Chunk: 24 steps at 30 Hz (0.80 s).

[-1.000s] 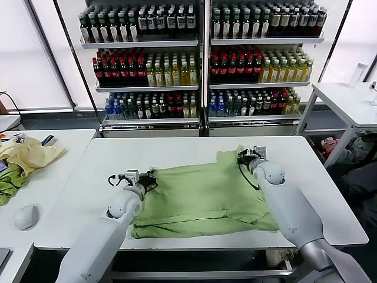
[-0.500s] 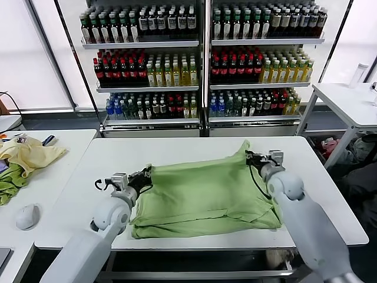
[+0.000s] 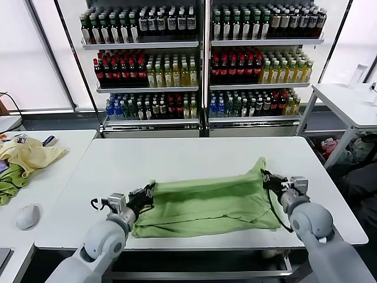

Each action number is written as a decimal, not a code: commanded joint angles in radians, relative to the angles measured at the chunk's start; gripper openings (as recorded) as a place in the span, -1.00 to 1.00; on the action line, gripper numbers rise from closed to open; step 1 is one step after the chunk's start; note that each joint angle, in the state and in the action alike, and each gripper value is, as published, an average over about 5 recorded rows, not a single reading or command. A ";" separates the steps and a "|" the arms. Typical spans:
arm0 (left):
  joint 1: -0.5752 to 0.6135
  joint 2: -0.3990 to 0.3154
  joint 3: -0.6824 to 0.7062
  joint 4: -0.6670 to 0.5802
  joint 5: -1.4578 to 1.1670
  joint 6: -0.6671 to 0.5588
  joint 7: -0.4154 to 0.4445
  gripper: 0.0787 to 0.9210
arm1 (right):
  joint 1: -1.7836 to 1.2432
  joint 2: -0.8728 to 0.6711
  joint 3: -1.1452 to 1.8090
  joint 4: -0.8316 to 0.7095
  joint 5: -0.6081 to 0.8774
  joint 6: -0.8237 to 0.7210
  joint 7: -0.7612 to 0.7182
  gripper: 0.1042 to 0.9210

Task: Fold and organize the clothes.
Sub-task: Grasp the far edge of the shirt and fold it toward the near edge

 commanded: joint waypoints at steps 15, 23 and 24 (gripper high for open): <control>0.293 -0.174 -0.100 -0.154 0.373 -0.100 -0.116 -0.16 | -0.184 0.007 0.048 0.154 -0.081 0.032 -0.006 -0.03; 0.303 -0.311 -0.093 -0.045 0.492 -0.103 -0.153 0.37 | -0.179 0.015 0.033 0.148 -0.089 0.042 -0.009 0.52; 0.298 -0.324 -0.090 -0.031 0.501 -0.101 -0.154 0.46 | -0.178 0.014 0.033 0.148 -0.088 0.043 -0.009 0.60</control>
